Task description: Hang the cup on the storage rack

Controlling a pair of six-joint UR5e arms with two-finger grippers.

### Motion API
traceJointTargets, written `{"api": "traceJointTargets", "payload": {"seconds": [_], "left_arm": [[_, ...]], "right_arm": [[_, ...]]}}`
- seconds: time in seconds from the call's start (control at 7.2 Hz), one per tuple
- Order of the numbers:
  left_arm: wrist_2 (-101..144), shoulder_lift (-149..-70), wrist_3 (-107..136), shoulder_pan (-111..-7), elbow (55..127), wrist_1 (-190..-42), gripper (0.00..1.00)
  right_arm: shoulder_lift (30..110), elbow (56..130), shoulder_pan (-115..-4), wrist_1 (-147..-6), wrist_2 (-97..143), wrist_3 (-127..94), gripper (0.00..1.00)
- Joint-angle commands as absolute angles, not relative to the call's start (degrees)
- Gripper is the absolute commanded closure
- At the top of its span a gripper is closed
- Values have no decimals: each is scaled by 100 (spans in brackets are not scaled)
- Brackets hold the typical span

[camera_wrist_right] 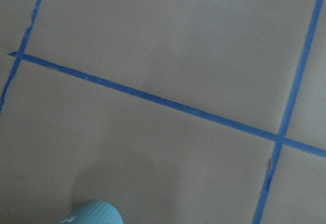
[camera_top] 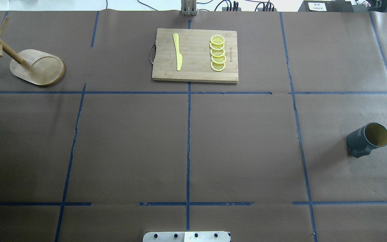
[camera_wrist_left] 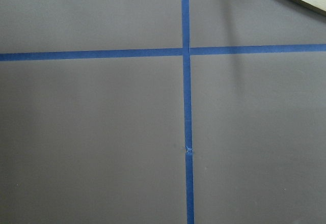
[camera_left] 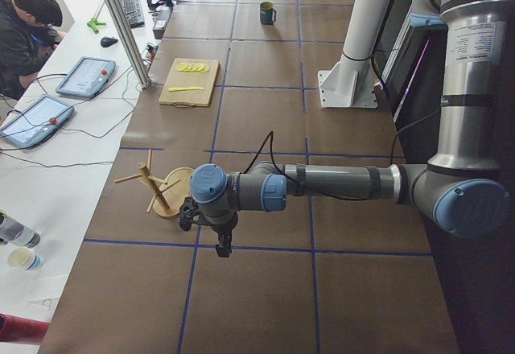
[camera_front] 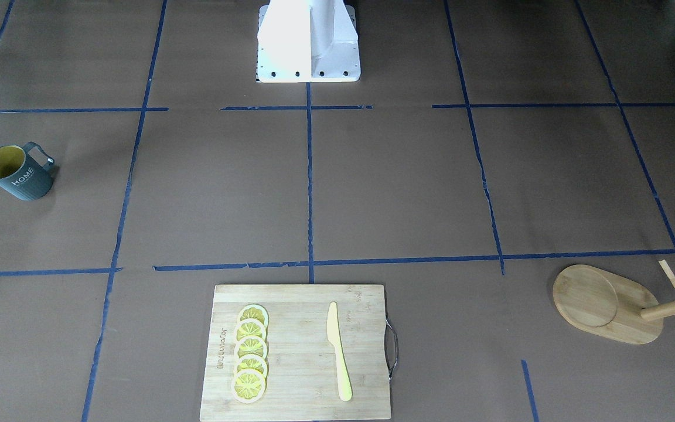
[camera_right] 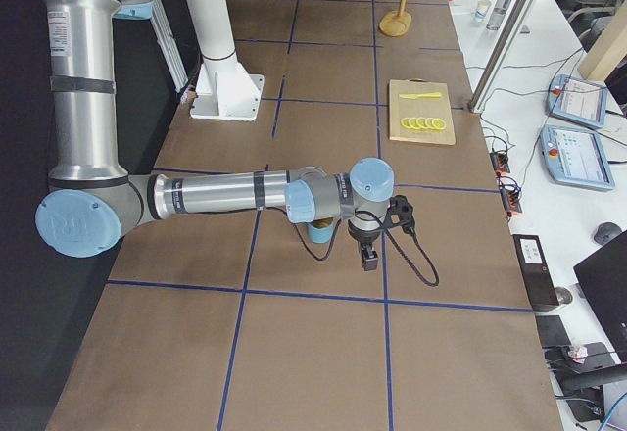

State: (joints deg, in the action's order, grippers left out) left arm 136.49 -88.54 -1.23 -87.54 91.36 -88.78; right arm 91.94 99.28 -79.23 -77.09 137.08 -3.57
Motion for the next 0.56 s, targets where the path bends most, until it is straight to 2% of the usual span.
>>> {"api": "traceJointTargets", "payload": {"seconds": [0.0,0.14,0.42], "left_arm": [[13649,-8842,-114,-8754,9141,-8877,0],[13649,-8842,-114,-8754,9132,-8877,0],[13649,-8824,-114,-8745,9132,-8877,0]], "right_arm": [[9700,10195,-7289,-6599,13615,-1383,0],[10008,10195,-7025,-5939,13371,-1789,0],[10124,10204,-6699,-5704,13237,-2215,0]]}}
